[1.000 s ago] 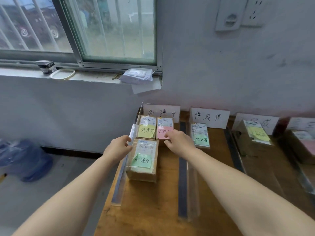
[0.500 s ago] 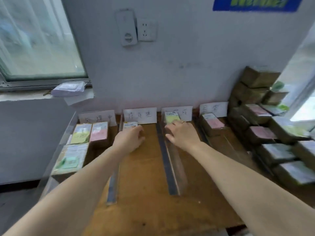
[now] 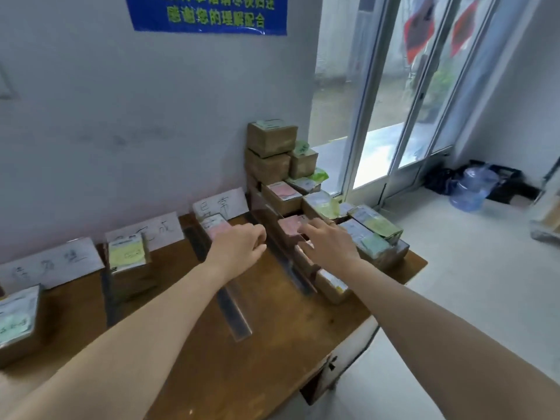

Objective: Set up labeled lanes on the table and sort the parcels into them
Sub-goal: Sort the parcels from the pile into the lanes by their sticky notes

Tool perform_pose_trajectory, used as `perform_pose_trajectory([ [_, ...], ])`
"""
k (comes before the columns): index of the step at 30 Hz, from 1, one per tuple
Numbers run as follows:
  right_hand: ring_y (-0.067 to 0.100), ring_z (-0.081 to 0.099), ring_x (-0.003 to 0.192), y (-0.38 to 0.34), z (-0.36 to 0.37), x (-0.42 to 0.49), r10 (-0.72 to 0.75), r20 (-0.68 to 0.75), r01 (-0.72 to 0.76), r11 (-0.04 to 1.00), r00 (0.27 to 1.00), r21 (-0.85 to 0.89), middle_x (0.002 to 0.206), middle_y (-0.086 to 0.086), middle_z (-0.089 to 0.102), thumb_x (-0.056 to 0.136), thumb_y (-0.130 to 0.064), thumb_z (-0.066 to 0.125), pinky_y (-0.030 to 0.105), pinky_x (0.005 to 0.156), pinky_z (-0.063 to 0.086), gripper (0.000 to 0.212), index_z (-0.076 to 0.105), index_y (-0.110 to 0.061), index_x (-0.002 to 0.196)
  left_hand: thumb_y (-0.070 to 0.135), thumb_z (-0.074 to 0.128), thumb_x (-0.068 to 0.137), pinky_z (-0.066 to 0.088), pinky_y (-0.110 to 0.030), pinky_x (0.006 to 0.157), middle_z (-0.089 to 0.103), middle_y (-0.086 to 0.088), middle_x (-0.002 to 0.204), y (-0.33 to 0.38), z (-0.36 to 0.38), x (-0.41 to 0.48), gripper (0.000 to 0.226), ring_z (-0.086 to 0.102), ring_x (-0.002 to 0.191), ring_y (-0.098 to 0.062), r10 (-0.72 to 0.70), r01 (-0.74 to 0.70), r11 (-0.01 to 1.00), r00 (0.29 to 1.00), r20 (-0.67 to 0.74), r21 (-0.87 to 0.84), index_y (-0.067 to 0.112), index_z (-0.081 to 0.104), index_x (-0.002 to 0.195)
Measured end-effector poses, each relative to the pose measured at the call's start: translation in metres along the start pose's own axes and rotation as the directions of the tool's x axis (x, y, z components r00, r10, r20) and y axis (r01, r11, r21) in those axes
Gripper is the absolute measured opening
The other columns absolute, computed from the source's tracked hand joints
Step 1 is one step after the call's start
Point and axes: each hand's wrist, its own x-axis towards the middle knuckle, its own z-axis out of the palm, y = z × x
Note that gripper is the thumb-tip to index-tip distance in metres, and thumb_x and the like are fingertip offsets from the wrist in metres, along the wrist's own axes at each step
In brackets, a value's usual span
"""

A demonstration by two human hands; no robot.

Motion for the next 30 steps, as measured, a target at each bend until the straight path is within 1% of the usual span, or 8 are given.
perform_pose_trajectory([
  [5,0.026,0.054,0.114,0.075,0.002,0.019,0.136,0.022,-0.135,0.990,0.990,-0.050,0.130,0.002,0.055,0.100,-0.036,0.042,0.035,0.086,0.044,0.034,0.052,-0.025,0.131,0.029,0.053,0.094,0.046,-0.027,0.068,0.064,0.003,0.096,0.034,0.038,0.085,0.019,0.058,0.083,-0.014,0.113,-0.110,0.992,0.993,0.041,-0.059,0.020,0.060,0.109],
  [10,0.027,0.055,0.115,0.143,0.005,0.033,0.268,0.017,-0.267,0.963,0.963,-0.043,0.135,0.001,0.055,0.098,-0.033,0.048,0.037,0.089,0.046,0.037,0.052,-0.025,0.134,0.032,0.054,0.093,0.050,-0.034,0.076,0.065,0.005,0.096,0.067,0.073,0.151,0.017,0.061,0.089,-0.018,0.146,-0.129,0.979,0.984,0.104,-0.159,0.023,0.060,0.106],
  [18,0.026,0.054,0.113,0.234,0.033,0.052,0.454,0.082,-0.453,0.891,0.887,-0.025,0.127,0.003,0.055,0.094,-0.029,0.051,0.038,0.088,0.048,0.038,0.053,-0.025,0.132,0.031,0.049,0.098,0.025,-0.016,0.050,0.062,0.007,0.110,0.101,0.107,0.199,0.022,0.059,0.095,-0.014,0.166,-0.144,0.982,0.968,0.186,-0.125,0.025,0.059,0.116],
  [21,0.028,0.051,0.116,0.262,0.046,0.065,0.472,0.171,-0.478,0.878,0.865,-0.009,0.129,0.005,0.052,0.095,-0.027,0.050,0.039,0.090,0.047,0.039,0.052,-0.026,0.134,0.031,0.051,0.097,0.040,-0.021,0.056,0.063,0.006,0.108,0.109,0.120,0.211,0.022,0.060,0.088,-0.013,0.125,-0.088,0.983,0.965,0.230,-0.164,0.023,0.059,0.115],
  [23,0.029,0.052,0.114,0.280,0.056,0.073,0.473,0.192,-0.483,0.876,0.860,0.004,0.128,0.005,0.052,0.094,-0.019,0.047,0.041,0.090,0.047,0.038,0.053,-0.027,0.131,0.030,0.053,0.095,0.052,-0.031,0.071,0.064,0.003,0.104,0.114,0.129,0.217,0.021,0.060,0.086,-0.014,0.064,-0.013,0.982,0.963,0.262,-0.190,0.021,0.060,0.113],
  [26,0.032,0.050,0.116,0.309,0.066,0.079,0.459,0.238,-0.474,0.881,0.856,0.005,0.131,0.007,0.050,0.093,-0.008,0.044,0.040,0.090,0.047,0.044,0.051,-0.026,0.133,0.028,0.053,0.095,0.049,-0.030,0.074,0.062,0.006,0.098,0.127,0.142,0.221,0.020,0.056,0.083,-0.012,-0.023,0.069,0.983,0.966,0.259,-0.170,0.019,0.060,0.112],
  [28,0.033,0.050,0.117,0.327,0.068,0.083,0.420,0.267,-0.439,0.898,0.868,0.013,0.131,0.009,0.049,0.094,-0.009,0.043,0.040,0.090,0.047,0.043,0.051,-0.024,0.133,0.028,0.052,0.096,0.043,-0.026,0.069,0.062,0.006,0.100,0.139,0.149,0.222,0.021,0.053,0.081,-0.010,-0.075,0.113,0.984,0.963,0.257,-0.137,0.020,0.060,0.113],
  [30,0.033,0.051,0.115,0.339,0.070,0.088,0.350,0.285,-0.385,0.920,0.892,0.076,0.130,0.011,0.049,0.096,-0.012,0.042,0.041,0.091,0.049,0.038,0.052,-0.021,0.131,0.029,0.051,0.096,0.047,-0.026,0.074,0.063,0.005,0.107,0.153,0.153,0.222,0.023,0.055,0.086,-0.010,-0.130,0.169,0.977,0.956,0.264,-0.128,0.020,0.059,0.115],
])
